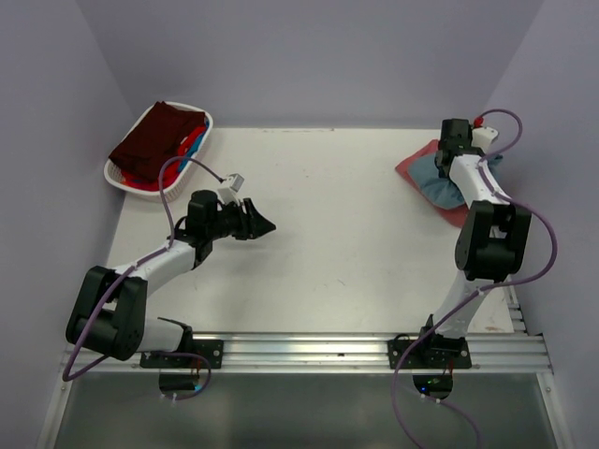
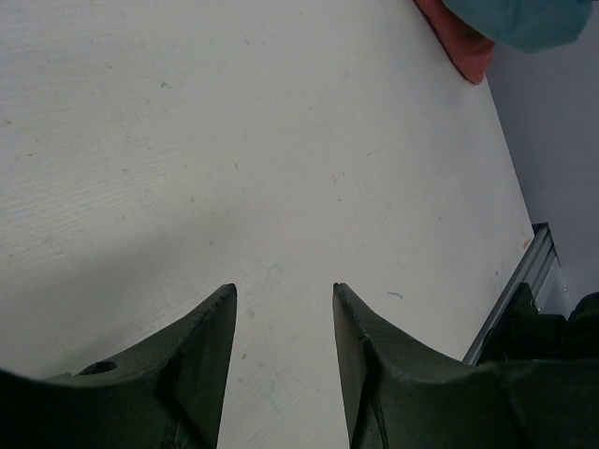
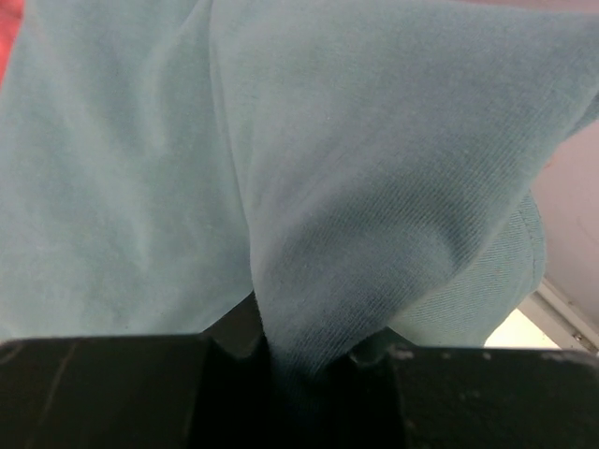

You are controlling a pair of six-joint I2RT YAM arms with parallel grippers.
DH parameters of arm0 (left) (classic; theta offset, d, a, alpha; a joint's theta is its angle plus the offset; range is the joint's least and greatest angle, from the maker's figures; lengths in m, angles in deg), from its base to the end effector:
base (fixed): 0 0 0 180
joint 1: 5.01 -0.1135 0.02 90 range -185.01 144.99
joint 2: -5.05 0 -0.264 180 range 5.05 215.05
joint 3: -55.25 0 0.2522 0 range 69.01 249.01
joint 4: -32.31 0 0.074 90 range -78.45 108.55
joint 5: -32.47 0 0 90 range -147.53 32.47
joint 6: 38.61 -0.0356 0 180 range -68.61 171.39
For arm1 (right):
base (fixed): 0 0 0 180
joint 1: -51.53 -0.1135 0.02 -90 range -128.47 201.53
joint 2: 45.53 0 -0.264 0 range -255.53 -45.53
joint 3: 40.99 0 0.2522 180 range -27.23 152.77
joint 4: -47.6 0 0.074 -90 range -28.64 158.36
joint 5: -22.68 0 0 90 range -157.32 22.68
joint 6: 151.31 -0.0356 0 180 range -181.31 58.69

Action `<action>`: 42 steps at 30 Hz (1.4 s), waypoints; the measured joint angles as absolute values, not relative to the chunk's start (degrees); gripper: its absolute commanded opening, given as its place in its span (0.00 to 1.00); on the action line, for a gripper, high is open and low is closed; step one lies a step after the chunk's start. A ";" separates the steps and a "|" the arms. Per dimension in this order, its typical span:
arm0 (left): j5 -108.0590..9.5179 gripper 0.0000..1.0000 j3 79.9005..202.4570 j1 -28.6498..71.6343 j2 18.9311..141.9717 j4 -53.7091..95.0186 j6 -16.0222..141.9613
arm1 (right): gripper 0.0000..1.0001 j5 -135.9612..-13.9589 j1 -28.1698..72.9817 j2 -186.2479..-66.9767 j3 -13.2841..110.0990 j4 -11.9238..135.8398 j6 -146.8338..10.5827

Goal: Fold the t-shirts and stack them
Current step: Neatly place the folded tshirt to the corner

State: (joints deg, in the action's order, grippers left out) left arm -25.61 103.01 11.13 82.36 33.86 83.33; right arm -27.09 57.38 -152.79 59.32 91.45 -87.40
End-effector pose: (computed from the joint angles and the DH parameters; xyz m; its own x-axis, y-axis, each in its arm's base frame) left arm 0.2574 -0.0941 0.1977 -0.7448 -0.2519 -0.6180 0.3422 0.6508 -0.6778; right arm 0.4081 -0.0649 0.2567 -0.4796 0.3866 -0.7877 0.7736 0.6100 -0.1715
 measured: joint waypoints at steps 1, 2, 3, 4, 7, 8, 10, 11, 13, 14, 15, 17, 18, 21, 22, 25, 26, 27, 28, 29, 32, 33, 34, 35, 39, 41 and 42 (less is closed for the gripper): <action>-25.61 0.49 103.01 11.13 82.36 33.86 83.33 | 0.22 -26.79 57.38 -153.06 59.43 91.62 -87.46; -25.61 0.49 103.01 11.13 82.36 33.84 83.33 | 0.30 -26.46 57.38 -153.76 59.88 92.28 -87.77; -25.61 0.49 103.01 11.13 82.36 33.84 83.33 | 0.48 -26.28 57.38 -154.30 60.43 93.02 -87.90; -25.59 0.49 103.01 11.13 82.36 33.86 83.33 | 0.53 -26.26 57.40 -155.31 61.72 94.84 -88.42; -25.57 0.49 103.01 11.13 82.36 33.84 83.33 | 0.73 -26.41 57.40 -155.99 62.97 97.72 -89.23; -25.54 0.49 103.01 11.13 82.36 33.84 83.33 | 0.75 -26.57 57.38 -155.16 62.11 97.66 -89.50; -25.52 0.49 103.01 11.13 82.36 33.80 83.36 | 0.95 -27.05 57.25 -151.20 58.14 97.22 -89.82; -25.50 0.49 103.01 11.13 82.36 33.75 83.36 | 0.97 -27.51 57.20 -149.08 56.45 97.24 -89.71; -25.24 0.49 103.03 11.13 82.36 33.73 83.36 | 0.99 -28.77 57.14 -143.77 53.55 97.35 -89.82; -25.13 0.49 103.03 11.13 82.39 33.77 83.36 | 0.99 -29.52 57.10 -141.32 52.89 97.37 -89.82; -25.04 0.49 103.03 11.13 82.39 33.77 83.36 | 0.99 -29.98 57.10 -139.27 52.54 97.09 -89.87; -24.87 0.48 103.03 11.13 82.39 33.77 83.36 | 0.99 -31.20 57.10 -136.12 51.73 96.08 -90.09; -24.78 0.48 103.03 11.13 82.39 33.77 83.36 | 0.98 -31.70 57.10 -134.72 50.94 95.21 -90.22; -24.74 0.47 103.03 11.13 82.39 33.75 83.38 | 0.80 -33.58 57.10 -133.25 48.10 92.56 -90.28; -24.71 0.47 103.03 11.13 82.39 33.75 83.38 | 0.63 -34.41 57.12 -133.82 47.25 91.60 -90.22; -24.74 0.47 103.03 11.13 82.39 33.71 83.36 | 0.00 -38.39 57.51 -138.70 46.55 89.48 -90.50; -24.74 0.47 103.03 11.13 82.39 33.69 83.38 | 0.00 -39.83 57.71 -140.93 46.51 88.50 -91.03; -24.74 0.46 103.03 11.13 82.39 33.67 83.36 | 0.00 -41.52 57.93 -143.13 46.40 87.34 -91.09; -24.74 0.46 103.03 11.13 82.39 33.60 83.36 | 0.00 -43.18 58.08 -145.10 46.20 86.25 -91.09; -24.76 0.46 103.03 11.13 82.39 33.53 83.36 | 0.00 -44.34 58.21 -146.54 45.83 85.26 -91.09; -24.78 0.45 103.03 11.13 82.32 33.10 83.36 | 0.00 -48.01 58.43 -150.46 44.45 82.73 -91.18; -24.78 0.45 103.03 11.13 82.25 33.01 83.33 | 0.00 -48.86 58.43 -151.61 44.45 82.31 -91.18; -24.80 0.45 103.03 11.13 82.19 32.99 83.33 | 0.00 -49.45 58.43 -152.71 44.56 81.85 -91.18; -24.84 0.45 103.03 11.13 82.10 32.97 83.33 | 0.00 -50.17 58.45 -153.84 44.85 81.59 -91.20; -25.02 0.44 103.03 11.13 81.95 32.90 83.33 | 0.00 -51.35 58.45 -156.23 46.73 81.31 -91.31; -25.09 0.44 103.03 11.13 81.95 32.86 83.33 | 0.00 -52.29 58.45 -157.80 48.80 81.42 -91.31; -25.13 0.43 103.03 11.13 81.95 32.86 83.33 | 0.00 -52.77 58.47 -158.83 50.25 81.48 -91.29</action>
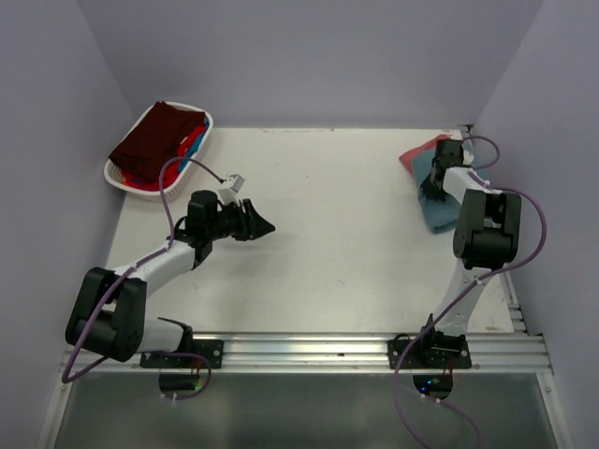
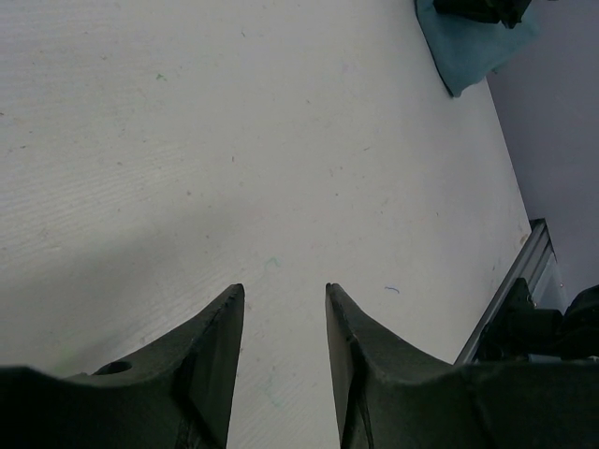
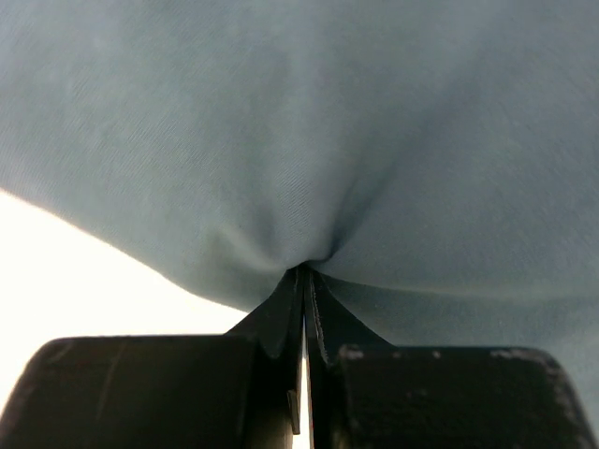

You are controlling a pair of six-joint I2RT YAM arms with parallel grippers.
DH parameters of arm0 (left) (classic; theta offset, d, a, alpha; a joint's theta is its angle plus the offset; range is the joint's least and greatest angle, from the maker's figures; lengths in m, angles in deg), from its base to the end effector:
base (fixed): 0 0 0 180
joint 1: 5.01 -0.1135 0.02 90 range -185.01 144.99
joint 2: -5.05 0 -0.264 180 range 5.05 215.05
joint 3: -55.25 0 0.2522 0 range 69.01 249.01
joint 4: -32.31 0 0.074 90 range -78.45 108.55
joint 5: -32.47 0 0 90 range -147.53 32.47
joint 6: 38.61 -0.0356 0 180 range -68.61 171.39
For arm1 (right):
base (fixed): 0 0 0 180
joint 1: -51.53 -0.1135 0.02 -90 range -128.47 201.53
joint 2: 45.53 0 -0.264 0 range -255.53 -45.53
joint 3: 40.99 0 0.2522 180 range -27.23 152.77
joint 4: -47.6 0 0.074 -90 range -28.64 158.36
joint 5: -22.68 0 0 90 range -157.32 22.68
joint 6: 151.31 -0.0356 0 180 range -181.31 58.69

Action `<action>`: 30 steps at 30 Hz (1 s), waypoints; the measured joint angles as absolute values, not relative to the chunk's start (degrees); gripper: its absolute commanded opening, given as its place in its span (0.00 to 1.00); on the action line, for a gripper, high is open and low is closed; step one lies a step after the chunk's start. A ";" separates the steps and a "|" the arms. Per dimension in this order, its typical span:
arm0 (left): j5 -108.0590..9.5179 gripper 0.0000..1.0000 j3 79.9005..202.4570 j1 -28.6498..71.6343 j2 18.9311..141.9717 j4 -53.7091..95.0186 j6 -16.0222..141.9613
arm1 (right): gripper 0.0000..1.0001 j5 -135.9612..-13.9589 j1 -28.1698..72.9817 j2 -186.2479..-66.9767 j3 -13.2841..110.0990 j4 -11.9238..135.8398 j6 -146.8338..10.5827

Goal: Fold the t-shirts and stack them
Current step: Neatly place the folded tshirt to the corner

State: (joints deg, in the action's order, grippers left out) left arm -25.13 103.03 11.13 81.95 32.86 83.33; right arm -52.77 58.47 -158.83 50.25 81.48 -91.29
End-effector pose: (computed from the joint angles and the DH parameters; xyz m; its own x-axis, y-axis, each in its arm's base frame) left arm 0.2559 -0.0939 0.1981 -0.7531 -0.2471 -0.6097 0.3397 0.6476 -0.6821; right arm 0.4148 -0.0595 0.1714 -0.5841 0.5583 -0.5891 0.6332 0.7675 0.0996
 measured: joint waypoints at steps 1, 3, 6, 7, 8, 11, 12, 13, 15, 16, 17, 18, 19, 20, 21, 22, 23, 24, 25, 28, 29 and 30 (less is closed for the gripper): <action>-25.15 0.43 103.03 11.13 81.97 32.86 83.33 | 0.00 -53.28 58.52 -159.64 51.43 81.29 -91.31; -25.17 0.42 103.03 11.13 82.08 32.86 83.33 | 0.00 -54.67 58.52 -161.06 53.17 79.95 -91.48; -25.19 0.42 103.03 11.13 82.32 32.88 83.33 | 0.00 -56.36 58.49 -162.26 54.75 78.38 -92.32; -25.19 0.42 103.03 11.13 82.41 32.88 83.33 | 0.00 -56.51 58.43 -162.83 55.64 77.98 -92.45; -25.22 0.42 103.03 11.13 82.45 32.86 83.33 | 0.00 -56.49 58.30 -163.61 56.61 77.55 -92.42; -25.22 0.41 103.03 11.13 82.58 32.88 83.33 | 0.00 -55.86 57.69 -166.35 59.95 75.82 -92.14; -25.24 0.41 103.03 11.13 82.67 32.88 83.33 | 0.00 -55.37 57.40 -167.05 60.54 74.55 -91.94; -25.22 0.41 103.03 11.13 82.71 32.88 83.33 | 0.00 -54.81 57.07 -167.22 60.61 73.15 -91.59; -25.24 0.41 103.03 11.13 82.74 32.86 83.33 | 0.00 -53.71 56.37 -166.65 59.29 69.53 -90.39; -25.26 0.41 103.03 11.13 82.74 32.88 83.33 | 0.00 -52.95 55.89 -165.34 56.67 66.42 -89.65; -25.39 0.41 103.03 11.13 82.74 32.79 83.33 | 0.00 -52.23 55.48 -163.72 54.05 64.65 -89.10; -25.48 0.40 103.03 11.13 82.71 32.77 83.33 | 0.00 -51.37 54.93 -161.23 50.44 62.75 -88.51; -25.63 0.40 103.05 11.13 82.71 32.75 83.33 | 0.00 -50.87 54.39 -158.37 46.57 61.00 -88.01; -25.78 0.39 103.05 11.13 82.71 32.70 83.31 | 0.00 -50.19 53.86 -155.37 43.16 60.22 -87.57; -25.83 0.39 103.05 11.13 82.71 32.66 83.33 | 0.00 -49.80 53.34 -152.38 40.48 59.89 -87.27; -25.85 0.39 103.05 11.13 82.71 32.64 83.33 | 0.00 -49.21 52.88 -149.32 38.51 60.02 -87.16; -25.85 0.38 103.05 11.13 82.71 32.64 83.33 | 0.00 -48.58 52.61 -147.40 37.70 60.26 -87.16; -25.85 0.38 103.05 11.13 82.71 32.64 83.33 | 0.00 -47.88 52.48 -145.23 37.26 60.59 -87.20; -25.85 0.38 103.05 11.13 82.71 32.64 83.33 | 0.00 -46.89 52.44 -143.29 36.96 60.54 -87.22; -25.85 0.36 103.05 11.13 82.71 32.64 83.33 | 0.00 -42.59 52.57 -138.70 36.10 61.31 -87.73; -25.83 0.34 103.05 11.13 82.71 32.64 83.33 | 0.00 -40.58 52.59 -138.22 36.23 61.94 -87.97; -25.83 0.34 103.05 11.13 82.71 32.64 83.33 | 0.00 -38.63 52.64 -138.22 36.52 62.82 -88.27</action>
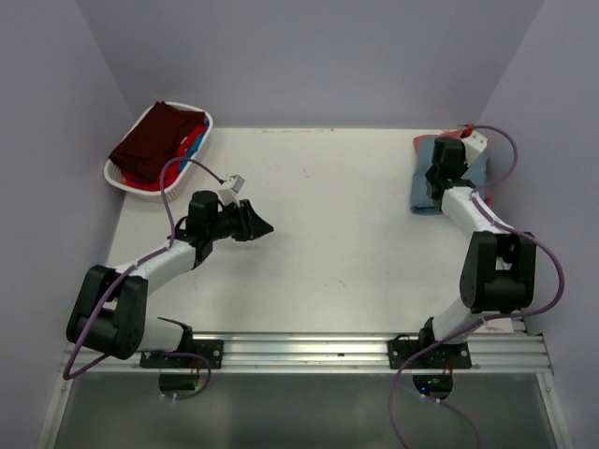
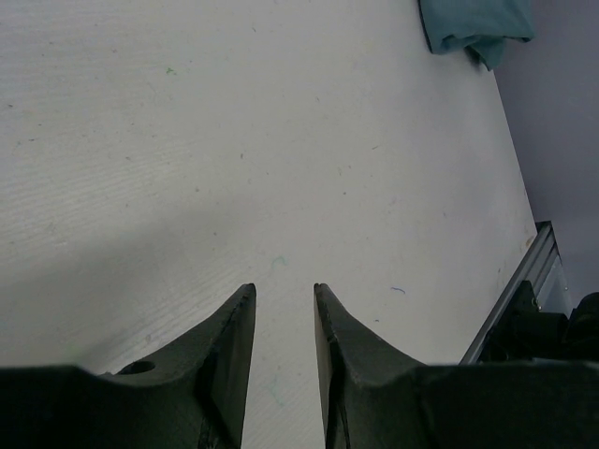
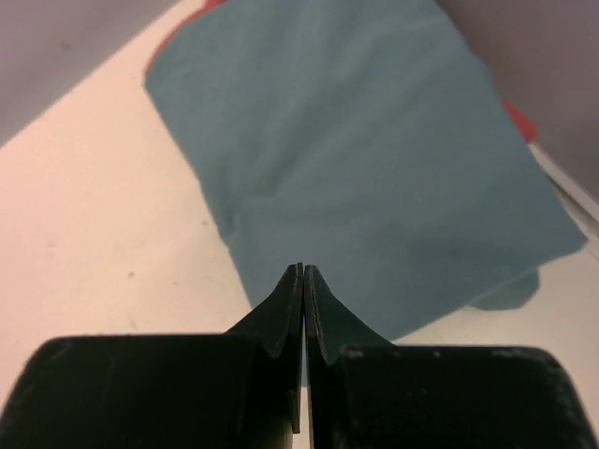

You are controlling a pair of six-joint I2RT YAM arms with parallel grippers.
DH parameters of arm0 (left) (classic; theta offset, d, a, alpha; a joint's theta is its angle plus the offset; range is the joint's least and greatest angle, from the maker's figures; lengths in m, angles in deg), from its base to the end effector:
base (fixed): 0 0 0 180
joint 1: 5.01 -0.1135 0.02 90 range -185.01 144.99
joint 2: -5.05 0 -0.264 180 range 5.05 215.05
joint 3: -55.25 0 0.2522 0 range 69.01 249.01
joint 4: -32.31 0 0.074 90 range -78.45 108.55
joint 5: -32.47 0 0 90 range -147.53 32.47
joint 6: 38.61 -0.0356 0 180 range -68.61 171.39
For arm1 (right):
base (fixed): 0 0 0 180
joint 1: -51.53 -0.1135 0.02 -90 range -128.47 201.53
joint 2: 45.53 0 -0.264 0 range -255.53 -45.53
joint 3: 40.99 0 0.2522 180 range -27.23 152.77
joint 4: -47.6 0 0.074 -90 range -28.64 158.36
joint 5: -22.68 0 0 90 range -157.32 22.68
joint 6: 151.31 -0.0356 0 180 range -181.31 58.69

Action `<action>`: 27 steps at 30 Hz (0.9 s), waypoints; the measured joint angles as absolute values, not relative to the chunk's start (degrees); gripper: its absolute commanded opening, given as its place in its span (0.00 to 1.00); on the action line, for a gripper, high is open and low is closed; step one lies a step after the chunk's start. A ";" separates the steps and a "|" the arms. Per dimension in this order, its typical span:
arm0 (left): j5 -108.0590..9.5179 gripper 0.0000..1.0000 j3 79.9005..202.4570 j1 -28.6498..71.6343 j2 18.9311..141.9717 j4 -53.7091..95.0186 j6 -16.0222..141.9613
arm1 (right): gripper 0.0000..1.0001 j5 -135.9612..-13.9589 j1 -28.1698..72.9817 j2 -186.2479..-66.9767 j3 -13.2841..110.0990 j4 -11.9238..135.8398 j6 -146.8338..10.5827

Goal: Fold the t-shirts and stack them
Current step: Neatly place the folded tshirt to the corner

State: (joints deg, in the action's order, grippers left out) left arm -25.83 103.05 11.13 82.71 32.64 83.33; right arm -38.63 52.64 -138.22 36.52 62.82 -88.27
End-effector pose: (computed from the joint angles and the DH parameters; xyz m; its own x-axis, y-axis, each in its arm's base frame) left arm 0.2571 -0.0939 0.1944 -0.7592 -0.2489 -0.6014 0.3229 0.6582 -0.6801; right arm 0.3662 -0.0242 0.2579 -0.2556 0.4027 -0.8789 0.6135 0.7702 0.1745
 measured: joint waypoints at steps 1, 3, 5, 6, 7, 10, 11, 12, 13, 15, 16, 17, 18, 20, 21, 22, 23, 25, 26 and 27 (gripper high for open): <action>-25.83 0.34 103.05 11.13 82.71 32.64 83.33 | 0.00 -36.91 52.75 -138.94 36.91 64.11 -88.53; -25.81 0.33 103.05 11.13 82.71 32.66 83.33 | 0.00 -33.93 53.10 -141.80 38.95 67.25 -88.99; -25.81 0.33 103.05 11.13 82.71 32.64 83.33 | 0.00 -32.14 53.64 -146.17 42.01 69.72 -89.43; -25.81 0.33 103.05 11.13 82.71 32.64 83.33 | 0.00 -31.31 54.08 -148.97 44.06 71.45 -89.67; -25.78 0.33 103.05 11.13 82.71 32.64 83.33 | 0.00 -30.46 54.60 -151.81 45.92 72.54 -89.87; -25.76 0.33 103.05 11.13 82.69 32.64 83.33 | 0.00 -28.95 56.18 -159.53 50.79 76.28 -90.50; -25.76 0.33 103.05 11.13 82.67 32.64 83.33 | 0.00 -28.71 56.66 -161.78 52.69 78.27 -90.89; -25.76 0.33 103.05 11.13 82.65 32.62 83.33 | 0.00 -28.38 57.14 -164.14 55.29 80.80 -91.51; -25.76 0.32 103.05 11.13 82.60 32.62 83.33 | 0.00 -27.94 57.58 -166.02 57.90 82.60 -91.94; -25.76 0.32 103.05 11.13 82.43 32.62 83.33 | 0.00 -27.70 58.23 -167.99 61.55 85.31 -92.49; -25.78 0.32 103.05 11.13 82.28 32.59 83.31 | 0.00 -27.79 58.56 -168.31 62.62 86.16 -92.77; -25.78 0.32 103.05 11.13 82.12 32.59 83.33 | 0.00 -27.83 58.84 -168.51 63.29 86.90 -93.04; -25.78 0.32 103.05 11.13 81.93 32.59 83.33 | 0.00 -27.86 59.08 -168.62 63.88 87.62 -93.19; -25.78 0.31 103.05 11.13 81.77 32.59 83.31 | 0.00 -28.73 59.48 -169.03 65.30 88.80 -93.01; -25.81 0.31 103.05 11.13 81.75 32.59 83.31 | 0.00 -29.45 59.61 -169.21 65.96 89.13 -92.51; -25.81 0.31 103.05 11.13 81.75 32.57 83.31 | 0.00 -30.15 59.74 -169.23 66.48 89.28 -91.79; -25.81 0.30 103.05 11.13 81.75 32.59 83.33 | 0.00 -31.07 59.83 -169.25 67.08 89.31 -90.94; -25.81 0.30 103.05 11.13 81.77 32.59 83.33 | 0.00 -32.62 60.00 -169.25 68.39 89.18 -89.52; -25.81 0.29 103.05 11.13 81.77 32.59 83.33 | 0.00 -33.28 60.07 -169.25 69.24 88.96 -88.82; -25.81 0.29 103.05 11.13 81.77 32.59 83.33 | 0.00 -34.04 60.11 -169.34 70.31 88.80 -88.21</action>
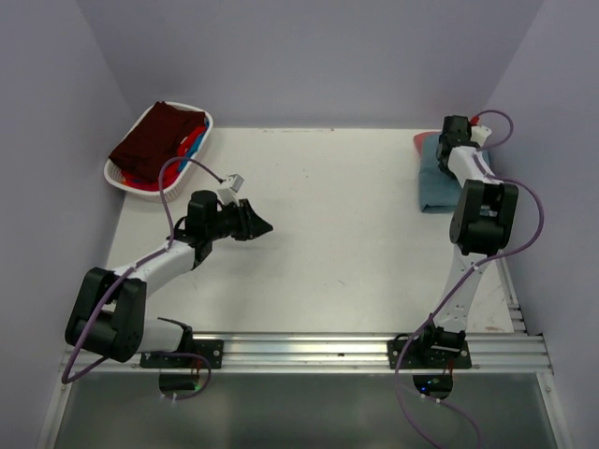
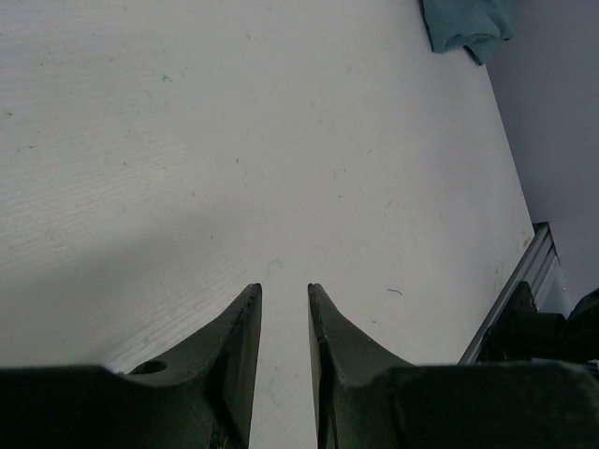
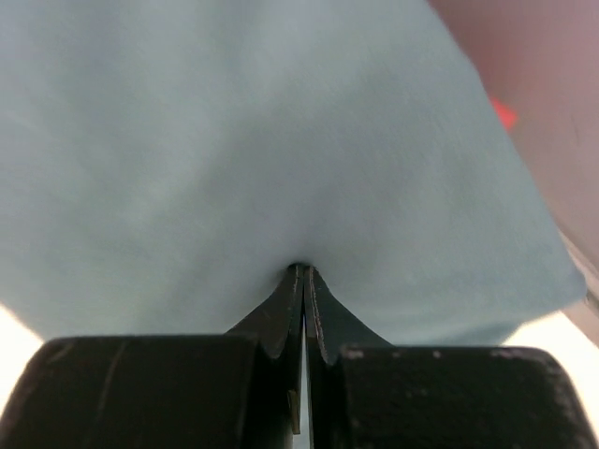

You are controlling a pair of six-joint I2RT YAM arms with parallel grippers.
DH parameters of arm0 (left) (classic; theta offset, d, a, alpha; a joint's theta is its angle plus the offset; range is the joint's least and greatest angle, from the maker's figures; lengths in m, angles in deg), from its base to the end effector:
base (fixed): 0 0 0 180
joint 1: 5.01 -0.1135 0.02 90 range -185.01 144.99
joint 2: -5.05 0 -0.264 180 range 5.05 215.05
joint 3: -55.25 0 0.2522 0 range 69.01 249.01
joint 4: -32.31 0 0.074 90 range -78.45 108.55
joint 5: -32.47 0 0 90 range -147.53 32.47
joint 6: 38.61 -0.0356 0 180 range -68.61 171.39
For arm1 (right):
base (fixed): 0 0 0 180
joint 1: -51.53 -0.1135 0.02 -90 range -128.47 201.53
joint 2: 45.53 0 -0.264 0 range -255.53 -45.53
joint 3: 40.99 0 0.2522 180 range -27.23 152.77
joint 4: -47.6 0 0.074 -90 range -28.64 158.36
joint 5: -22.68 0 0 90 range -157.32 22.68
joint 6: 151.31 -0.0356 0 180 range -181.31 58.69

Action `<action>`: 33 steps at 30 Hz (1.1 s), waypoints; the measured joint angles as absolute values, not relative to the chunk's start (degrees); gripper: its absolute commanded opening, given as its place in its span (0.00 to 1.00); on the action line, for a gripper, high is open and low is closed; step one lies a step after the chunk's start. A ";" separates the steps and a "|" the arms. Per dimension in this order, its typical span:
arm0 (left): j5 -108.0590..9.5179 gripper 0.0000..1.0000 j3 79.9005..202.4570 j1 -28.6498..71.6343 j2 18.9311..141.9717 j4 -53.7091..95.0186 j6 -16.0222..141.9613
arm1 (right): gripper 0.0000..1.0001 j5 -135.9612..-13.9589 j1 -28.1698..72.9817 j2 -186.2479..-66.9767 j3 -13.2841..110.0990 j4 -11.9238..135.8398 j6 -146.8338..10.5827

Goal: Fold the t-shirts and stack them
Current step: Neatly place the folded tshirt to the corner

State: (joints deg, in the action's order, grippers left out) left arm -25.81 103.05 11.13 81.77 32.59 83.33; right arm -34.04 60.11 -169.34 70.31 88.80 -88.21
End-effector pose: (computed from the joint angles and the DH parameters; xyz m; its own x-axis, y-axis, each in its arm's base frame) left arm 0.2557 -0.0935 0.1985 -0.7503 -0.2513 -0.6115 0.3332 0.6550 -0.6782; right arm 0.4663 -0.0901 0.1946 -0.5090 0.4593 -0.7279 0.7582 0.6396 -0.1267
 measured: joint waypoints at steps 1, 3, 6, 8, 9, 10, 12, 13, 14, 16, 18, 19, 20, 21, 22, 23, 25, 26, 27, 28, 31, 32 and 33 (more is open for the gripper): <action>-25.81 0.29 103.05 11.13 81.82 32.59 83.33 | 0.00 -34.46 60.11 -169.58 71.71 88.76 -87.77; -25.81 0.28 103.05 11.13 81.97 32.59 83.33 | 0.00 -35.38 60.11 -170.94 76.01 88.98 -86.92; -25.83 0.27 103.07 11.13 82.08 32.59 83.33 | 0.00 -35.92 60.11 -172.49 80.63 88.85 -86.26; -25.83 0.26 103.07 11.13 82.06 32.59 83.33 | 0.00 -35.83 60.00 -171.42 79.03 87.38 -85.91; -25.85 0.26 103.07 11.13 82.06 32.59 83.33 | 0.00 -35.97 59.78 -168.99 74.79 84.35 -85.69; -25.87 0.26 103.07 11.13 81.91 32.59 83.33 | 0.00 -35.97 59.59 -165.65 69.11 82.99 -85.47; -26.27 0.26 103.07 11.13 80.79 32.53 83.33 | 0.00 -36.10 58.65 -155.81 54.94 78.71 -85.17; -26.46 0.26 103.07 11.13 79.72 32.55 83.33 | 0.00 -36.40 58.04 -151.24 49.59 77.88 -85.19; -26.72 0.26 103.05 11.13 78.65 32.57 83.33 | 0.00 -37.43 57.14 -145.08 43.40 76.19 -85.26; -27.62 0.31 103.03 11.13 75.26 32.68 83.31 | 0.00 -40.60 54.78 -132.84 34.86 73.57 -85.50; -28.63 0.41 103.03 11.13 71.44 32.75 83.27 | 0.07 -46.11 52.05 -122.19 30.16 70.03 -85.56; -29.13 0.47 103.03 11.13 69.62 32.94 83.14 | 0.20 -49.17 50.78 -118.06 29.39 68.85 -85.56; -29.59 0.58 103.03 11.13 67.87 33.14 83.05 | 0.56 -52.53 49.58 -115.00 29.28 67.89 -85.63; -30.05 0.82 103.01 11.13 66.32 33.40 83.14 | 0.70 -56.20 48.72 -112.73 29.28 66.86 -85.60; -30.33 0.96 102.99 11.13 64.92 33.73 82.96 | 0.96 -59.72 47.85 -110.74 29.26 66.31 -84.97; -30.68 1.00 102.96 11.13 63.72 33.95 83.01 | 0.99 -62.78 47.08 -109.26 29.15 66.36 -84.84; -31.21 1.00 102.96 11.13 62.02 33.99 83.31 | 0.99 -68.01 45.31 -106.83 27.91 66.71 -83.88; -31.51 1.00 102.96 11.13 61.34 33.91 83.33 | 0.99 -70.37 44.57 -105.78 26.81 66.95 -83.88; -31.90 1.00 102.94 11.13 60.77 33.86 83.33 | 0.99 -73.03 43.83 -104.84 25.72 67.78 -83.90; -32.30 1.00 102.94 11.13 60.31 33.77 83.33 | 0.99 -75.40 43.13 -104.14 24.76 68.56 -83.94; -33.11 1.00 102.96 11.13 59.63 32.55 83.18 | 0.99 -81.65 41.05 -102.98 22.60 69.81 -84.16; -33.39 1.00 103.01 11.13 59.61 31.96 83.09 | 0.99 -83.50 40.29 -102.74 22.25 70.51 -84.05; -33.61 1.00 103.03 11.13 59.61 31.26 83.01 | 0.99 -84.75 39.39 -102.55 22.22 71.41 -83.88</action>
State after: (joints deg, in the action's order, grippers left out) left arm -33.61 103.03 11.13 59.61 31.26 83.01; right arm -84.75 39.39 -102.55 22.22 71.41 -83.88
